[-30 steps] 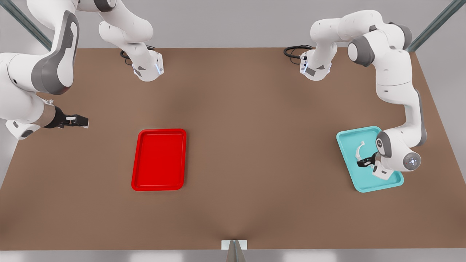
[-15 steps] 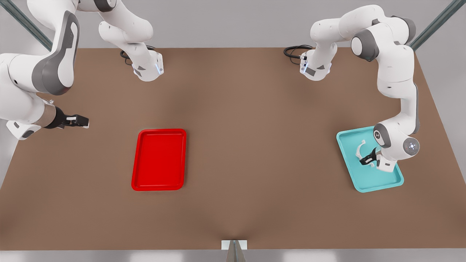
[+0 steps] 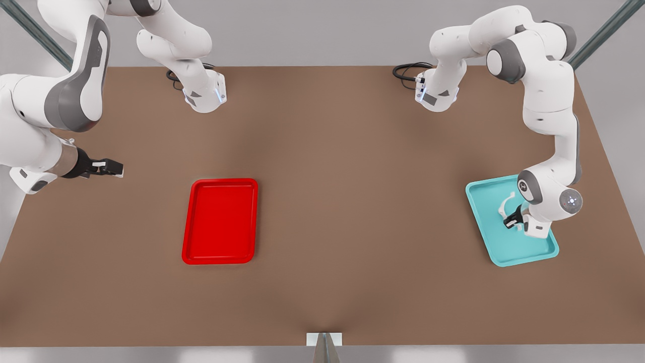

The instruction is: Take the drainage pipe clamp from the left arm, pass it to the right arm, and place it in the plate on the right side

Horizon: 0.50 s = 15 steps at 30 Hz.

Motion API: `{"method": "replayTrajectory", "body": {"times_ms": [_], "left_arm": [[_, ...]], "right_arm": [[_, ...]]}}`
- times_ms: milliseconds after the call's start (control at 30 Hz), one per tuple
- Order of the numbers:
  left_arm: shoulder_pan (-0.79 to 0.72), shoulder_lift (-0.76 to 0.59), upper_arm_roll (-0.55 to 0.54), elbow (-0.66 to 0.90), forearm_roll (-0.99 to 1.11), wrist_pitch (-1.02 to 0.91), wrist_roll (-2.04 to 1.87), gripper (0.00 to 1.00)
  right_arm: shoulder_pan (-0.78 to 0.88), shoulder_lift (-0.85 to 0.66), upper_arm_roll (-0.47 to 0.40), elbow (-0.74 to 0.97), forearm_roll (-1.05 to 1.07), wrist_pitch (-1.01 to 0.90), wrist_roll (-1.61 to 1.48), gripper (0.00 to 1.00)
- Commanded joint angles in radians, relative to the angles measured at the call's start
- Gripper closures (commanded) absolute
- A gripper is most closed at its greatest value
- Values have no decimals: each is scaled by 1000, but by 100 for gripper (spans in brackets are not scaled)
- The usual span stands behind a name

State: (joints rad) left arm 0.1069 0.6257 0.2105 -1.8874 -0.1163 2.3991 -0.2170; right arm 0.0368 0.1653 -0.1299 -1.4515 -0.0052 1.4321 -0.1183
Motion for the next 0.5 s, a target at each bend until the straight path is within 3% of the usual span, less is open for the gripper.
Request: {"method": "replayTrajectory", "body": {"times_ms": [0,67,133,200,333,367,400,467], "left_arm": [[-1,-4,0,1,-13,2,8,79],[-24,-47,-2,1,-16,-49,-1,79],[-211,-199,-19,1,-13,-244,-200,79],[-364,-250,-19,11,-8,-253,-338,79],[-674,-49,-36,310,-2,-297,-964,79],[-756,81,-36,519,0,-405,-1271,79],[-777,163,-36,657,-3,-452,-1488,79],[-809,201,-54,755,-8,-491,-1927,79]], "right_arm": [[0,-1,0,2,1,-1,-3,0],[0,0,0,2,1,-1,-3,0],[0,0,0,2,1,-1,-3,0],[0,-1,0,2,1,-2,-3,0],[15,48,7,3,122,13,-18,0],[57,100,7,16,203,24,-18,0],[123,134,7,39,206,57,-18,0],[236,187,7,37,215,171,2,0]]}}
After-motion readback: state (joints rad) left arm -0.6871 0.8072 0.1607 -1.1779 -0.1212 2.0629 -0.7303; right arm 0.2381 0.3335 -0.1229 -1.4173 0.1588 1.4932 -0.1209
